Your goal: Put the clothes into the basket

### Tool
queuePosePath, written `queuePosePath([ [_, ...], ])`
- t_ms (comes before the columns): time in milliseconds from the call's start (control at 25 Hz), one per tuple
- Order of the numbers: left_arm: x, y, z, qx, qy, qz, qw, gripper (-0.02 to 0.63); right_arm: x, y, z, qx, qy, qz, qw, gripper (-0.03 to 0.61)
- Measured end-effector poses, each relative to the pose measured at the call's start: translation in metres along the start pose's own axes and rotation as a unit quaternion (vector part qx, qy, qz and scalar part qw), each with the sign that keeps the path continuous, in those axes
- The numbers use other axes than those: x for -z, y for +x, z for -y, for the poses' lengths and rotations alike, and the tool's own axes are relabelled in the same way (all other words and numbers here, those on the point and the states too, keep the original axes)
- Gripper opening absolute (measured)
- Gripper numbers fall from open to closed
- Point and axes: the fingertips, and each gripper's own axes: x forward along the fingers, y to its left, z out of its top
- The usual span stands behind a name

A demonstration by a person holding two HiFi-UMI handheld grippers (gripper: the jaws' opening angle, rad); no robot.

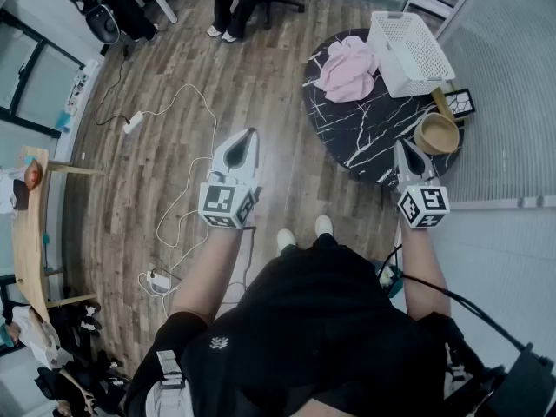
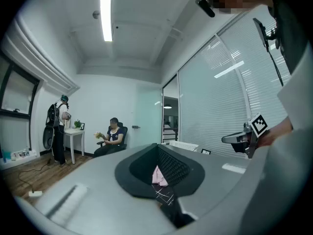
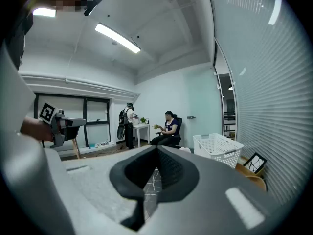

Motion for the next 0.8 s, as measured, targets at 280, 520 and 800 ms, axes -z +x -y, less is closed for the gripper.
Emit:
queuePosePath([
  [280, 0.001, -0.015, -0.022, 0.017, 0.004, -0.005, 0.9998, 0.006, -0.003, 0.001, -0.023, 0.015, -0.002, 0.006, 1.000, 0.002],
  [520, 0.007, -0.012, -0.029, 0.028, 0.005, -0.003, 0.9996, 0.006, -0.001, 0.005, -0.032, 0.023, -0.004, 0.012, 1.000, 0.002],
  [800, 0.004, 0.030, -0.026, 0.022, 0.008, -0.008, 0.9997, 0.006, 0.003, 0.029, 0.003, 0.030, 0.013, 0.013, 0.999, 0.002],
])
